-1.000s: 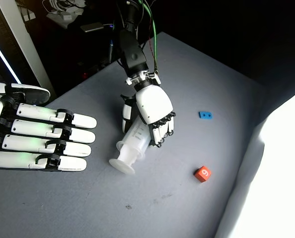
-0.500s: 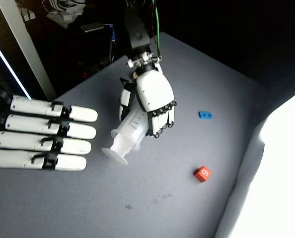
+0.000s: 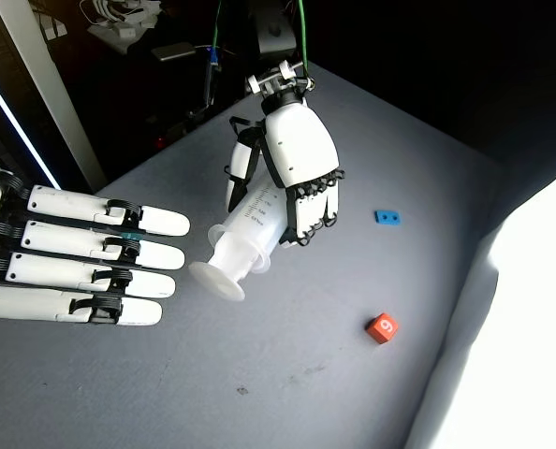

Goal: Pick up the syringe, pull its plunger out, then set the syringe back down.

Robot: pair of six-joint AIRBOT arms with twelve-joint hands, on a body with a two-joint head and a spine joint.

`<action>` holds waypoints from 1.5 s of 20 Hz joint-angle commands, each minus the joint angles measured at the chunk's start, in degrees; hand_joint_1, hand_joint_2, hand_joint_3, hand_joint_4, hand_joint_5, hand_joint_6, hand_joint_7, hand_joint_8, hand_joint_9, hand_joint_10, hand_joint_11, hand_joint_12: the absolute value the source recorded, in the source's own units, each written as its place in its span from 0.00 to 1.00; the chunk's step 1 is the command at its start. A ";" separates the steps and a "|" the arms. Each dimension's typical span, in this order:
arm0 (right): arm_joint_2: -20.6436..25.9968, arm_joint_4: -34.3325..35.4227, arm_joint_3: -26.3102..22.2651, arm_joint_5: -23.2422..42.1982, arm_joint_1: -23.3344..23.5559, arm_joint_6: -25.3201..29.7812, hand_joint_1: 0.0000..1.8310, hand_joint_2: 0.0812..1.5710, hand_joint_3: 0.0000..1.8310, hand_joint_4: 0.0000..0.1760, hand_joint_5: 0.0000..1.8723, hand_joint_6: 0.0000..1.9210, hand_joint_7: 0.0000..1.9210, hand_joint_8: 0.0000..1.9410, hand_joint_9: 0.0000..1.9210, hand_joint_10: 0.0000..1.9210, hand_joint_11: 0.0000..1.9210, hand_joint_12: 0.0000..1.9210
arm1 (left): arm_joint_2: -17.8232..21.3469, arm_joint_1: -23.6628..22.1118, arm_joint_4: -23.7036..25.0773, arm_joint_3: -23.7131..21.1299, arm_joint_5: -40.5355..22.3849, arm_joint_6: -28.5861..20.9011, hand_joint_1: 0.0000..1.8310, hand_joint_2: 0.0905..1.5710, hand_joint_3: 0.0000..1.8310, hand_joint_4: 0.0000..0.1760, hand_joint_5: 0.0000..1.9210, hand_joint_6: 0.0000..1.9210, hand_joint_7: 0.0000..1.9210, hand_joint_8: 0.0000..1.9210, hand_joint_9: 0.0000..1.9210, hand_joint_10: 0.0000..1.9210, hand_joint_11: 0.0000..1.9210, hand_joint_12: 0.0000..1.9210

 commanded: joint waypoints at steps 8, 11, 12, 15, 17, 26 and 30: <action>-6.75 7.25 4.92 2.15 3.14 -2.16 0.53 0.66 0.00 0.00 0.02 0.00 0.06 0.00 0.07 0.00 0.00 0.21 | 0.76 -2.79 1.53 -0.55 0.89 0.71 0.74 0.73 0.00 0.00 0.45 0.59 0.45 0.63 0.39 0.72 0.24 0.70; -8.94 8.58 6.88 1.69 3.67 -1.94 0.58 0.64 0.00 0.00 0.01 0.00 0.05 0.00 0.06 0.00 0.00 0.19 | 0.78 -3.42 -1.09 -0.46 1.05 3.92 0.74 0.74 0.00 0.00 0.44 0.61 0.43 0.64 0.38 0.73 0.23 0.70; -10.02 8.58 7.62 1.63 3.59 -1.96 0.52 0.67 0.00 0.00 0.00 0.00 0.04 0.00 0.06 0.00 0.00 0.20 | 0.78 -3.50 -1.12 -0.39 1.21 3.99 0.74 0.74 0.00 0.00 0.44 0.61 0.43 0.65 0.37 0.73 0.23 0.69; -13.81 8.59 10.94 1.61 3.15 -2.90 0.59 0.63 0.00 0.00 0.03 0.01 0.06 0.00 0.07 0.00 0.00 0.23 | 0.78 -3.72 -1.12 -0.31 1.41 3.99 0.73 0.75 0.00 0.00 0.43 0.62 0.43 0.66 0.36 0.74 0.21 0.69; -16.16 8.59 13.03 1.60 2.97 -4.59 0.57 0.64 0.00 0.00 0.03 0.00 0.07 0.00 0.07 0.00 0.00 0.22 | 0.78 -3.94 -1.12 -0.31 1.41 3.99 0.74 0.74 0.00 0.00 0.44 0.60 0.44 0.65 0.37 0.73 0.21 0.70; -22.56 8.60 19.55 1.71 1.39 -5.59 0.58 0.64 0.00 0.00 0.06 0.01 0.09 0.01 0.10 0.01 0.00 0.30 | 0.80 -4.36 -0.81 -0.09 1.18 4.00 0.74 0.73 0.00 0.00 0.44 0.60 0.46 0.63 0.38 0.70 0.23 0.66; -23.59 8.60 20.46 2.12 0.94 -5.75 0.58 0.64 0.00 0.00 0.09 0.01 0.11 0.01 0.13 0.01 0.00 0.39 | 0.80 -4.36 -0.81 -0.06 1.10 4.00 0.74 0.73 0.00 0.00 0.44 0.62 0.46 0.62 0.38 0.71 0.22 0.67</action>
